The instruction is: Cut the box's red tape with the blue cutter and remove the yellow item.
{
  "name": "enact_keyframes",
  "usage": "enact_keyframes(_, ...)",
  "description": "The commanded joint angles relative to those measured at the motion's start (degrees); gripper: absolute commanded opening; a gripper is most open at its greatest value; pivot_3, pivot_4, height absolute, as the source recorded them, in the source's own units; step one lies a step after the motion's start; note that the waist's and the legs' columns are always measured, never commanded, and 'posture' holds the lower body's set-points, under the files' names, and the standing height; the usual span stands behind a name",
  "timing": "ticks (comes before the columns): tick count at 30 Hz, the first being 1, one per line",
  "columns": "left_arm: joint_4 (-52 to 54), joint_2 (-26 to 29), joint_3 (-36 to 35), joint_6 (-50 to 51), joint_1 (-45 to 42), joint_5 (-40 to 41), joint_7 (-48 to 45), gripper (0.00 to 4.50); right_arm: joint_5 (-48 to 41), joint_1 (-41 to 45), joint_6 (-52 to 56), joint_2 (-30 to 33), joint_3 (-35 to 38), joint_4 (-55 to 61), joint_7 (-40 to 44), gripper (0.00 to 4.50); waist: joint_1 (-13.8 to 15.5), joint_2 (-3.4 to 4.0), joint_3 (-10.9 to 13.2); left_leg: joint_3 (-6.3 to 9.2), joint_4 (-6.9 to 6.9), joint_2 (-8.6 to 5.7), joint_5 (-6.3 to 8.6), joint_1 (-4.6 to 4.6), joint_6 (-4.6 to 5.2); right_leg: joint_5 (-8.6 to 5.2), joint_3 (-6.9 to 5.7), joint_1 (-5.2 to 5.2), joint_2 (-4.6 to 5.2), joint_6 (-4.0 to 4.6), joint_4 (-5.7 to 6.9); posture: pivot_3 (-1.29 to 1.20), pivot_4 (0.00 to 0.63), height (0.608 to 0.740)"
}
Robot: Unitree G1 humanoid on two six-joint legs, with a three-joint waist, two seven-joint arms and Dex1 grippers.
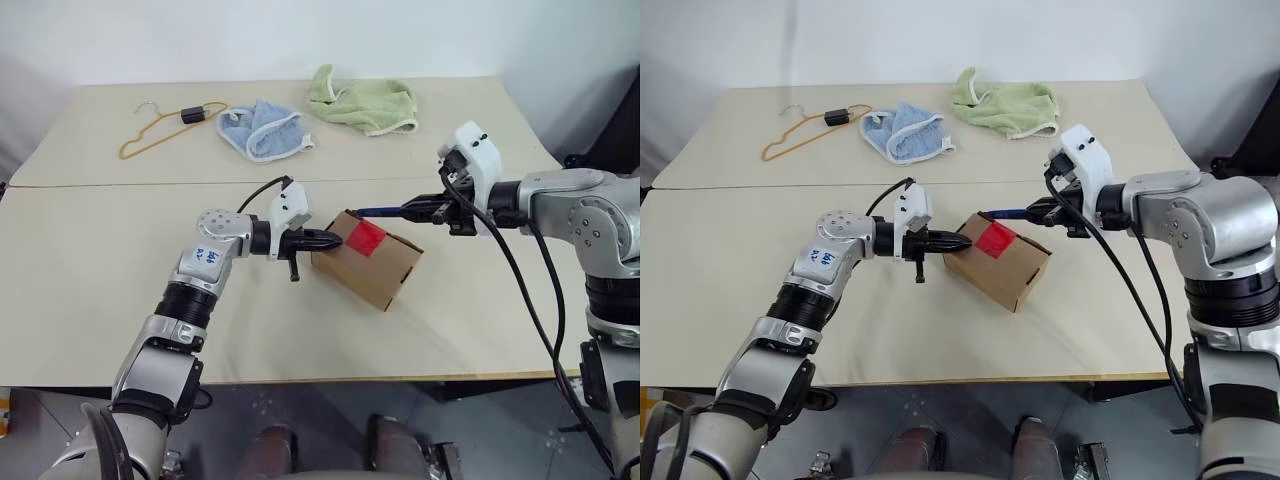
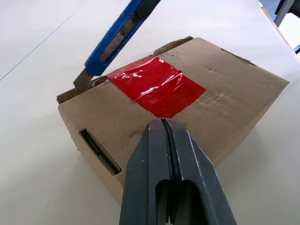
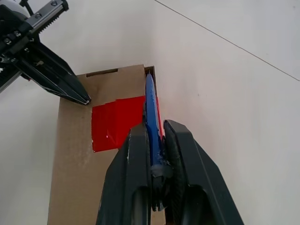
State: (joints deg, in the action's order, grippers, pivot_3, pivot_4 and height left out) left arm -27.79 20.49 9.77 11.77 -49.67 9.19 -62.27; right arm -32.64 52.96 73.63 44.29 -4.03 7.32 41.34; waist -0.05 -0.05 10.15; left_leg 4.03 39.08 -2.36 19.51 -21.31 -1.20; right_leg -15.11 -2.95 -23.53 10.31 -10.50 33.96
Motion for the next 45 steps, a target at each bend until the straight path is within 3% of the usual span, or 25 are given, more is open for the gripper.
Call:
enact_keyframes(1,-1.0,-0.1,0.0,-0.3,-0.6,-0.4,-0.4,0.00,0.4,0.0,-1.3,0.2,1.1,0.6,0.0,0.14,0.0,0.00,0.0,0.00,0.00,0.00,0.00,0.00,0.00,0.00,0.00,0.00,0.00,0.00,0.00,0.00,0.150,0.740)
enact_keyframes(13,-2.0,-0.5,1.2,0.8,-1.2,-2.1,0.8,0.00,0.1,1.2,0.7,4.4,-3.1,2.8,4.1,0.14,0.1,0.00,0.0,0.00,0.00,0.00,0.00,0.01,0.00,0.01,0.00,0.02,0.00,-0.01,-0.01,0.00,0.150,0.740)
enact_keyframes(34,3.5,-0.6,10.1,17.3,-0.9,-9.3,5.1,0.00,3.0,13.9,8.7,7.3,-16.7,-3.8,11.1,0.14,0.9,-0.04,0.0,0.01,0.02,-0.01,0.01,0.10,0.02,0.01,0.01,0.12,0.00,-0.02,-0.01,0.00,0.150,0.740)
enact_keyframes(45,4.6,-0.3,13.8,19.2,0.0,-12.3,6.3,0.00,3.9,17.0,10.9,9.3,-21.1,-3.9,13.0,0.14,1.4,-0.23,-0.2,0.01,0.01,-0.01,0.03,0.12,0.04,0.01,0.00,0.16,0.00,-0.02,-0.05,0.00,0.150,0.740)
